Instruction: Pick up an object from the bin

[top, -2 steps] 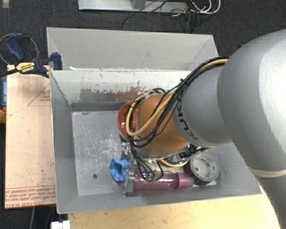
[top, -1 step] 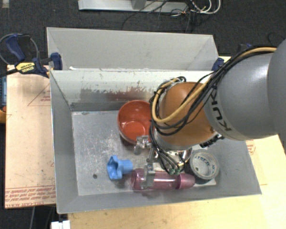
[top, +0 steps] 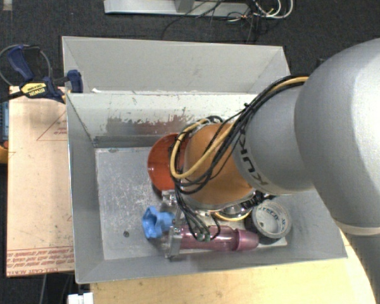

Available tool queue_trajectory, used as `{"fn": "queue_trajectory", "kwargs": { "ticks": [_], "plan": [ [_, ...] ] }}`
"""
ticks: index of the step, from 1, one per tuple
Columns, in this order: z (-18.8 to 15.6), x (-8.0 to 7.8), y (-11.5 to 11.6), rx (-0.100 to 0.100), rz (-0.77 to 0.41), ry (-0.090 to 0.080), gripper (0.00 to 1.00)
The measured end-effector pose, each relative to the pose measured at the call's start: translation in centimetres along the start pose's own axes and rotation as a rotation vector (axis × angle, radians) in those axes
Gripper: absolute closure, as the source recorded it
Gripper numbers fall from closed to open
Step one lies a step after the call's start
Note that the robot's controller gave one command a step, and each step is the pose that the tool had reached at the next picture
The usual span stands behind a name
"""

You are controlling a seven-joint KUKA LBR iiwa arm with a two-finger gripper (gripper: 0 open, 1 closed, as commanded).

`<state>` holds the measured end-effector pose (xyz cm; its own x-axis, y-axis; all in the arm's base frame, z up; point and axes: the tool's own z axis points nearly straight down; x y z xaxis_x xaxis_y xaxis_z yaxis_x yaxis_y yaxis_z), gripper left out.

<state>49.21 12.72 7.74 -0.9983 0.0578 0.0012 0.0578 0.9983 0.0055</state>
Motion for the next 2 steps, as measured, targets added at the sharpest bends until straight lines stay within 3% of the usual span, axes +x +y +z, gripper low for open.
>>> {"fn": "queue_trajectory", "kwargs": {
  "ticks": [1, 2],
  "plan": [
    [0.6, 0.6, 1.9, -0.007, 0.084, -0.023, 0.0],
    [0.2, 0.1, 0.2, -0.001, 0.015, -0.003, 1.0]
  ]
}}
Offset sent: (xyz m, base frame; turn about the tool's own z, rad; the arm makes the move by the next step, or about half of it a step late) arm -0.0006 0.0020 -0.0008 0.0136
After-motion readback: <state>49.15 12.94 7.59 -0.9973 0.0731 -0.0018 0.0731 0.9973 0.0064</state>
